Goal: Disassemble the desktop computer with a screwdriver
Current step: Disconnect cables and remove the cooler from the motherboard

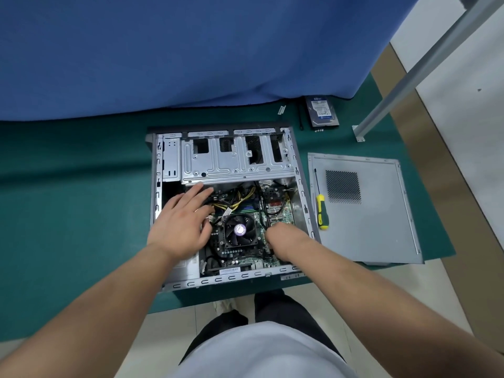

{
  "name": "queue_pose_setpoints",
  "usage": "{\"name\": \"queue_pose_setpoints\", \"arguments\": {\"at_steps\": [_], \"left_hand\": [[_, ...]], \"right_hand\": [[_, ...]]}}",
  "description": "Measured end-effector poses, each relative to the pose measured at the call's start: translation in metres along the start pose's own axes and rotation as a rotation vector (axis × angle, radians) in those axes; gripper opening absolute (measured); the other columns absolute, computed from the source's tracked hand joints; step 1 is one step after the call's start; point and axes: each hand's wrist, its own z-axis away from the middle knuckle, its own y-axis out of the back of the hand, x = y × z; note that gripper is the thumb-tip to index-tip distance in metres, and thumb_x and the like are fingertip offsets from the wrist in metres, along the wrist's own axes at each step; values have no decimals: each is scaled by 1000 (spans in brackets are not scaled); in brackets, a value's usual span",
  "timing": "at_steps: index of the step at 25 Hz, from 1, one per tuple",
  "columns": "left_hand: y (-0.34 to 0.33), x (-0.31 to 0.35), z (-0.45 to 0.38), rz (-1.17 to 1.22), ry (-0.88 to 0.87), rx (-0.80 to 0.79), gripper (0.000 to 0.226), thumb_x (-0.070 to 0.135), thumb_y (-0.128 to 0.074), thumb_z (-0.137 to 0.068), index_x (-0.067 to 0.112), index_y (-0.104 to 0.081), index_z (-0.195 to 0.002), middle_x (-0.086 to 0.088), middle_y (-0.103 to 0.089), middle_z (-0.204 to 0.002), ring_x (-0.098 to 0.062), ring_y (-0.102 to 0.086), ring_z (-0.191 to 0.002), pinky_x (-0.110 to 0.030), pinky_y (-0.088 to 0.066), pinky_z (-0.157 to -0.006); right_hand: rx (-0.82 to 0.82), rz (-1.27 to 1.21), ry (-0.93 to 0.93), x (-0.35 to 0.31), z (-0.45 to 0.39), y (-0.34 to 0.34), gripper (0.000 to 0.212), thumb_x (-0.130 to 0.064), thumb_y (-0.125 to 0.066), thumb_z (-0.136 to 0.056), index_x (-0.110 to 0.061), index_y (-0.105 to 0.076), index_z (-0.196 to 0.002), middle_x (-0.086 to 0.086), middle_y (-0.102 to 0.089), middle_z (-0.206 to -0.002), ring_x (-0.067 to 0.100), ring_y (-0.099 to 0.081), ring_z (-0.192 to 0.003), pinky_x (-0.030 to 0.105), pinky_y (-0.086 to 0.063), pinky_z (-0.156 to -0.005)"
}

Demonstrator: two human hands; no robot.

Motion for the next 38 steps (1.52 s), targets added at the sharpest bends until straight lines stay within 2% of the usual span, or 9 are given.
{"name": "queue_pose_setpoints", "arguments": {"at_steps": [6,9,12,14,17,22,27,32,38], "left_hand": [[6,2,1,1,-6,-16,49,52,-30,-99,36,-66,-127,10,-39,-161,-12,-12,-157,-46,-28,-122],[15,5,2,85,-28,-42,50,58,-25,-103,43,-65,-129,21,-44,-155,-10,-11,-157,-44,-23,-122],[26,19,9,463,7,-19,48,61,-31,-102,41,-67,-128,26,-56,-139,-2,-24,-149,-39,-22,-117],[30,38,16,620,-8,-30,52,67,-34,-100,38,-64,-132,20,-64,-130,1,-44,-132,-33,-34,-109],[37,62,15,913,122,23,32,57,-44,-102,46,-61,-126,21,-70,-94,1,-62,-80,-16,-45,-68],[67,32,-13,1161,448,361,20,39,-47,-107,46,-65,-107,9,-58,-67,-24,-50,-61,-36,-46,-58],[78,-19,-35,1434,700,683,24,26,-41,-110,38,-62,-110,11,-42,-64,-7,-37,-51,-24,-45,-53],[70,-50,-49,1727,921,805,22,19,-36,-111,28,-56,-110,0,-39,-65,-12,-38,-53,-28,-45,-55],[46,-88,-44,1654,1284,634,39,2,-41,-102,35,-55,-115,0,-67,-90,-9,-56,-66,-25,-46,-63]], "right_hand": [[129,-167,62,5,37,22,15,-7,-64,-94,-20,-71,-97,2,-69,-102,22,-64,-99,40,-52,-97],[204,-338,101,13,62,51,5,-23,-69,-95,-22,-73,-97,-5,-71,-97,17,-65,-90,30,-53,-77],[360,-500,128,13,77,77,7,-26,-70,-92,-24,-77,-95,-10,-71,-88,12,-67,-81,24,-50,-67],[506,-595,118,10,79,92,9,-23,-69,-90,-26,-77,-90,-16,-69,-84,5,-64,-80,22,-50,-72],[728,-720,117,5,75,116,14,-20,-69,-87,-31,-77,-86,-24,-63,-72,-11,-57,-70,3,-38,-64],[792,-887,308,-2,67,134,53,-17,-62,-93,-46,-55,-138,-23,-64,-111,-1,-61,-75,5,-43,-68],[690,-795,204,22,37,94,44,-26,-62,-97,-34,-56,-141,-14,-57,-133,-1,-60,-105,3,-43,-74],[620,-407,57,55,7,44,50,-31,-63,-97,-28,-52,-146,-5,-45,-153,17,-39,-144,35,-27,-122],[662,-74,90,67,-13,13,67,-37,-58,-99,-30,-31,-159,-2,0,-172,22,4,-158,38,8,-125]]}}
